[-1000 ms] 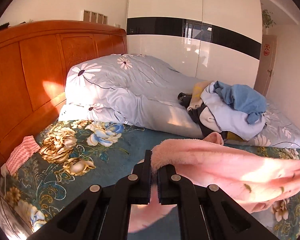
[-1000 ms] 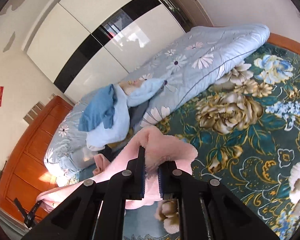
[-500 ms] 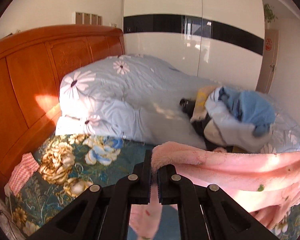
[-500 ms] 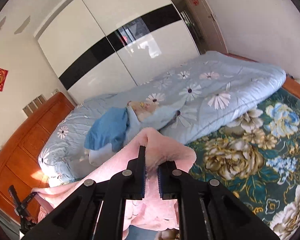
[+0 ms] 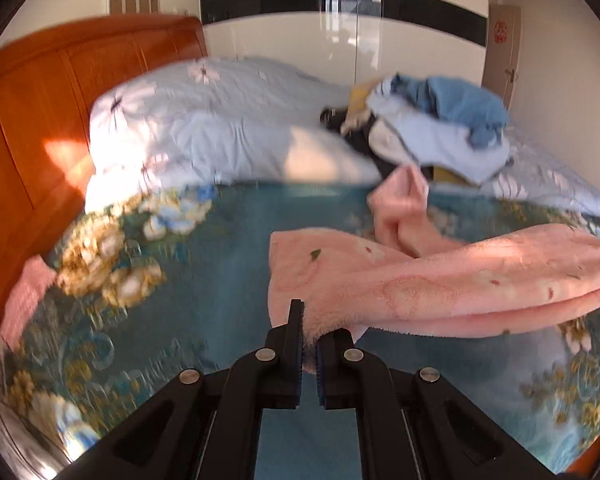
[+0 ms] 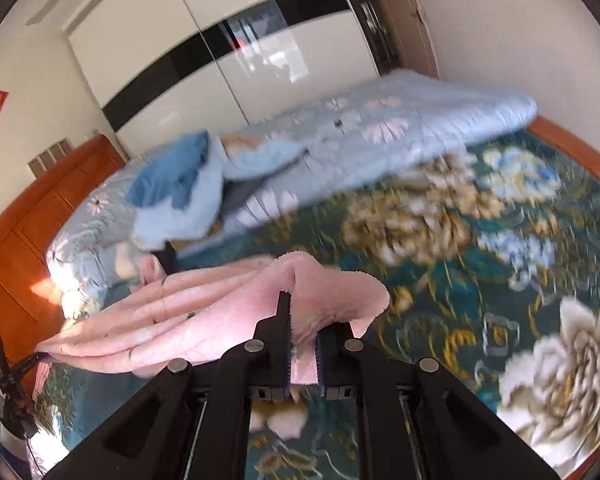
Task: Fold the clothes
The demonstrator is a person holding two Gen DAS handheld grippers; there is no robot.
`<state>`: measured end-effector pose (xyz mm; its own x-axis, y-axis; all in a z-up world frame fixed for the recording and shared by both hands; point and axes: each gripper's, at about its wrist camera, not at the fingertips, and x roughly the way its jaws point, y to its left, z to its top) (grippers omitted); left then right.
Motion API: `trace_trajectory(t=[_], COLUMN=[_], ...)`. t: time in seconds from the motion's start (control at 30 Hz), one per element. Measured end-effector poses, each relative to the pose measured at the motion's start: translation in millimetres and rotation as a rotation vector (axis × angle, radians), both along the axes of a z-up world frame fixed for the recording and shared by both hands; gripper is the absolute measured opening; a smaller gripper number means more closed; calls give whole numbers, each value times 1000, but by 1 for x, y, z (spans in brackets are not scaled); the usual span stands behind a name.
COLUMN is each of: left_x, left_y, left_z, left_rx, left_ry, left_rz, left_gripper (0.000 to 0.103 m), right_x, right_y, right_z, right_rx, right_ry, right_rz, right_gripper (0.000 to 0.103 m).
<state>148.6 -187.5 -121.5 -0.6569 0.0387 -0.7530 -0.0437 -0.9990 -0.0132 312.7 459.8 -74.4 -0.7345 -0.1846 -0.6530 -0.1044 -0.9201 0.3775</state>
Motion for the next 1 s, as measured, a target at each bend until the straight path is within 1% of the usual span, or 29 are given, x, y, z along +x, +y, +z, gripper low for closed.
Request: trace_trajectory(t=[0.03,0.07,0.1,0.13,0.2,0.27,0.37,0.4,0.43,0.47,0.53,0.57,0.6,0.63,0.73,0.8,0.83,0.9,0.93,0.97,1.0], left_x=[11,21,30,40,53,59,63,64,65,66,69,67,65,63,57,59,62,69,64,59,53], left_y=[3,7,9,10,8,5,2,1,0,-3,-11,-15,-19,-24,-36,-45,-49,-57,-63,-69,-75], left_z=[-23,-47,-62,-77,-91,-94,-94,-94,-94,-92,-87,-87,-88,-88,-90,-92,-91,-88,-88,-88,-88], left_rx=[3,6,18,31,76,121,169,186,202,217,251,273,296,319,389,463,466,426,419,411,404], left_ry=[-42,-83,-111,-138,-163,-167,-174,-176,-178,-184,-178,-182,-186,-189,-201,-225,-232,-224,-219,-214,-210], left_rz=[5,10,19,27,53,58,42,37,32,31,26,28,30,32,38,22,4,-23,-8,7,21], left_gripper=[6,6,6,6,6,6,9,10,15,30,44,47,50,57,58,58,58,58,58,59,60], right_x=[11,22,33,40,54,69,71,68,66,64,61,58,53,49,42,42,44,53,58,64,68], right_y=[5,12,19,24,34,44,48,50,51,58,73,82,81,81,70,63,62,61,61,61,59], right_z=[-26,-46,-67,-74,-87,-101,-103,-102,-101,-100,-96,-97,-97,-97,-92,-89,-89,-82,-79,-73,-65], right_rx=[-19,-41,-62,-74,-96,-118,-105,-83,-61,-53,-39,-64,-43,-22,43,67,73,113,133,138,163], right_ry=[-54,-88,-122,-130,-146,-162,-169,-171,-174,-174,-174,-181,-196,-212,-233,-250,-272,-293,-303,-300,-292], right_rz=[-19,-40,-61,-80,-119,-157,-191,-207,-224,-264,-345,-363,-358,-353,-329,-300,-277,-264,-258,-255,-263], right_gripper=[9,9,9,9,10,10,10,10,10,10,9,9,9,9,10,12,14,23,27,34,36])
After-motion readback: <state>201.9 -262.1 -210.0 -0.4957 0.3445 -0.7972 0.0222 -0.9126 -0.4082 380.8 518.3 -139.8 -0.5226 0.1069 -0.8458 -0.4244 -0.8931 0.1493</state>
